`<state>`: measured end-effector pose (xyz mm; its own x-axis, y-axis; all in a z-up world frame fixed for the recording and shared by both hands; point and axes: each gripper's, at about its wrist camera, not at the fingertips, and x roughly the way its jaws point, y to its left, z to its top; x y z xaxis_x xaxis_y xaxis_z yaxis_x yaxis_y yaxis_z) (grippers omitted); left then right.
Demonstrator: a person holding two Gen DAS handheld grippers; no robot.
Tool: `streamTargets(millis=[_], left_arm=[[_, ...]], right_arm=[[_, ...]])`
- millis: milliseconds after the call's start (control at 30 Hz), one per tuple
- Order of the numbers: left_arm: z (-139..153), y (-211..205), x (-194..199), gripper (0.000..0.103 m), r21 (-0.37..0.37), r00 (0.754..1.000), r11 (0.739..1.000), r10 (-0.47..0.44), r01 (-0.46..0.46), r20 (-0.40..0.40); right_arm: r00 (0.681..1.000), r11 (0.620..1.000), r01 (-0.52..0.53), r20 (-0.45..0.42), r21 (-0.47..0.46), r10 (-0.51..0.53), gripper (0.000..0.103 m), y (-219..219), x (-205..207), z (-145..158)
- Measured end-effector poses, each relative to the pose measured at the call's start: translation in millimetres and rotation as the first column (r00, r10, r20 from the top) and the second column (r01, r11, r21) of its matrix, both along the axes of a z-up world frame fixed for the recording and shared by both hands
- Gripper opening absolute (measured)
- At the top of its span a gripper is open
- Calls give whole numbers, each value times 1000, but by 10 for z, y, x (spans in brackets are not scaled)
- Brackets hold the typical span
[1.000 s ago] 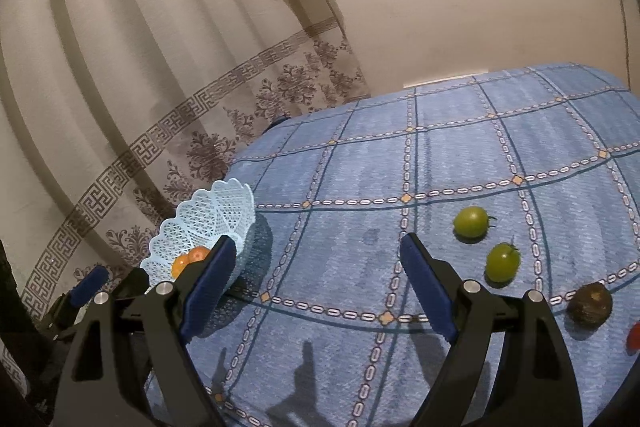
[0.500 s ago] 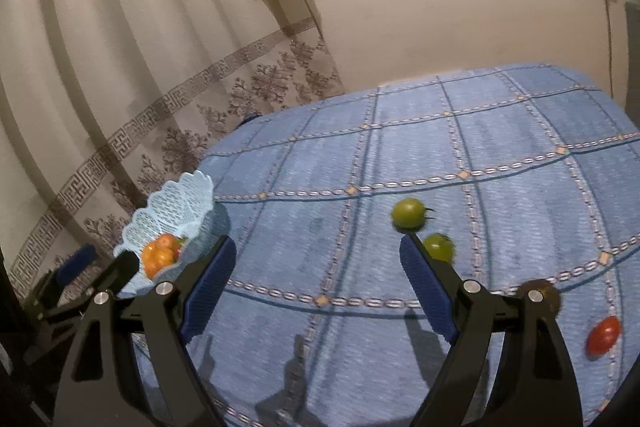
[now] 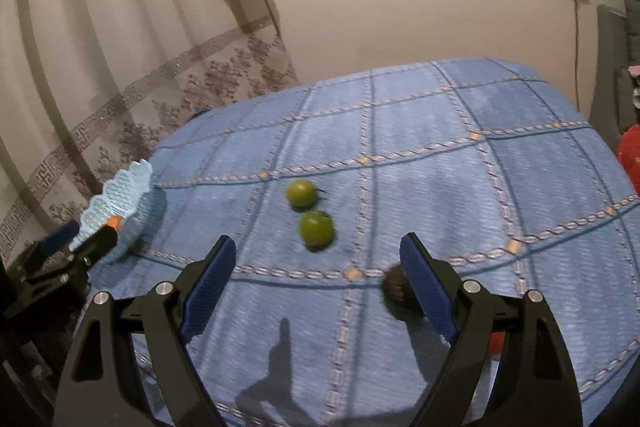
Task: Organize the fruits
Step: 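Grasp the dark brown avocado with the right tool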
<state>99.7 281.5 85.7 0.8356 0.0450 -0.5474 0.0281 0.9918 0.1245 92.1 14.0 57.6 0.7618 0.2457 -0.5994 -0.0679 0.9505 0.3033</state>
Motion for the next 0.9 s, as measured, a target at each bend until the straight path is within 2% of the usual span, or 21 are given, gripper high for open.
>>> streamTargets(millis=[267, 333, 500, 600, 833, 900], left_arm=[[-85, -298, 54, 100, 20, 998, 998, -56, 57, -31], [-106, -337, 85, 100, 18, 997, 998, -67, 68, -44], [-156, -433, 173, 100, 18, 994, 996, -83, 84, -67], [-184, -491, 202, 100, 23, 993, 995, -94, 96, -74], [-249, -607, 290, 100, 23, 987, 992, -121, 124, -102], [-266, -645, 321, 100, 25, 986, 991, -128, 131, -108]], right_arm=[[999, 996, 5, -52, -84, -9, 82, -172, 14, -147], [998, 995, -4, -61, -103, -2, 78, -173, 21, -180], [995, 987, -24, -104, -159, 8, 61, -160, 119, -299], [993, 980, -28, -119, -198, 4, 55, -148, 172, -341], [987, 975, -30, -163, -220, -6, 51, -180, 262, -457], [987, 975, -29, -158, -220, -6, 46, -190, 266, -448]])
